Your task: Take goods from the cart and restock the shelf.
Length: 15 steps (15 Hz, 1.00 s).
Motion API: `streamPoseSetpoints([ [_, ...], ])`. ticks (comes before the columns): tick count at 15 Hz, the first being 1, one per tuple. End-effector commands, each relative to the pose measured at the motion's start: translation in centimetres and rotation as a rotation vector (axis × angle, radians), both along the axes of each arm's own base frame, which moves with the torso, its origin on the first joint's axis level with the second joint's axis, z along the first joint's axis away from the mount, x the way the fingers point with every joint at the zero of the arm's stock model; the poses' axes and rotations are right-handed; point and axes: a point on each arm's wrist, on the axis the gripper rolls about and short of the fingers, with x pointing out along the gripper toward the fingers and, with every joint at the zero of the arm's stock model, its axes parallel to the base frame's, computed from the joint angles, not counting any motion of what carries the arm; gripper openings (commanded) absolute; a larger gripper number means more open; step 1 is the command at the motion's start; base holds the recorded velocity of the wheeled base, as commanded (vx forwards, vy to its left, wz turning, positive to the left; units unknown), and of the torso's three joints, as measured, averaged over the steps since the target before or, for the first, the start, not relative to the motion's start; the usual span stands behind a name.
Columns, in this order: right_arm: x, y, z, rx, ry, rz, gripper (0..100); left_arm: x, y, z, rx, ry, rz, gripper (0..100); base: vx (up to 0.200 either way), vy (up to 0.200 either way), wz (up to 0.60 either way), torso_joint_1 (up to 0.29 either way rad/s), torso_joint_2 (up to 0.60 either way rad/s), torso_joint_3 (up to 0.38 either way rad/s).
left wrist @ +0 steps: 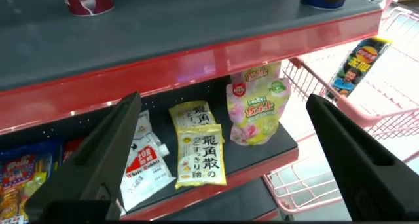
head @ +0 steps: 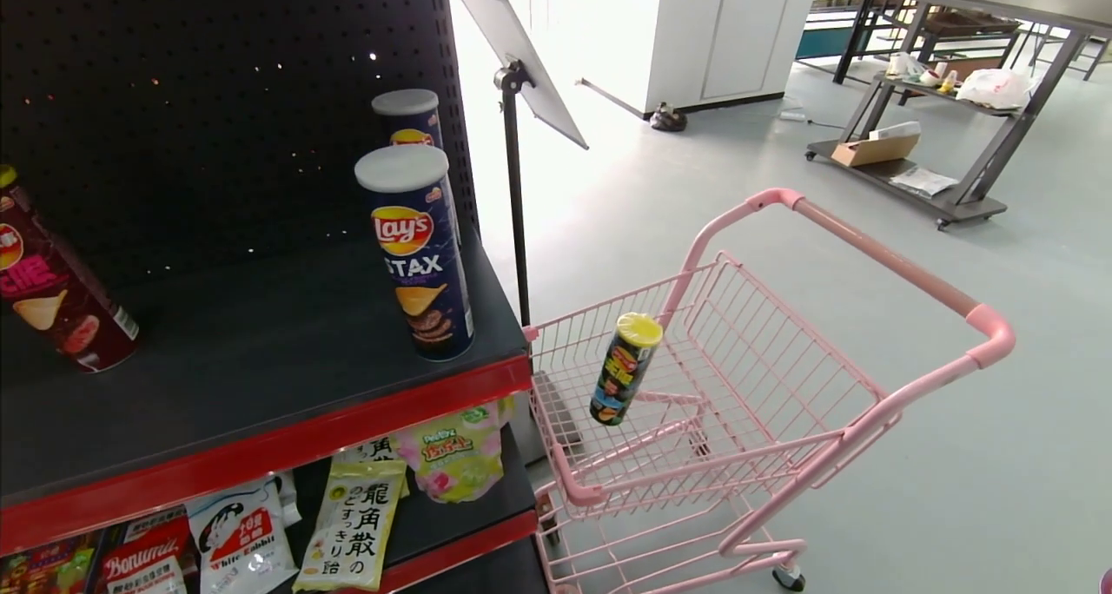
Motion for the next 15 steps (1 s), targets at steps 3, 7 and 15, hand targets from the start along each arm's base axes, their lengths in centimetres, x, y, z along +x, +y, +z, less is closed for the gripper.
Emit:
streamPoseSetpoints([
  [3,0.27,0.05,0.02,-0.031,0.014,0.001,0,0.02,0.0,-0.03,0.0,0.002,0.0,100,0.0,0.0,0.4,0.154,-0.38,-0.235],
  [7,0.27,0.05,0.02,-0.052,0.015,0.007,0,0.0,0.0,0.01,0.0,0.0,0.0,100,0.0,0.0,0.0,0.046,-0.11,-0.062],
  [15,0.3,0.06,-0.25,-0.053,0.024,0.008,0,0.02,0.0,-0.03,0.0,0.002,0.0,100,0.0,0.0,0.52,0.008,0.0,-0.002],
])
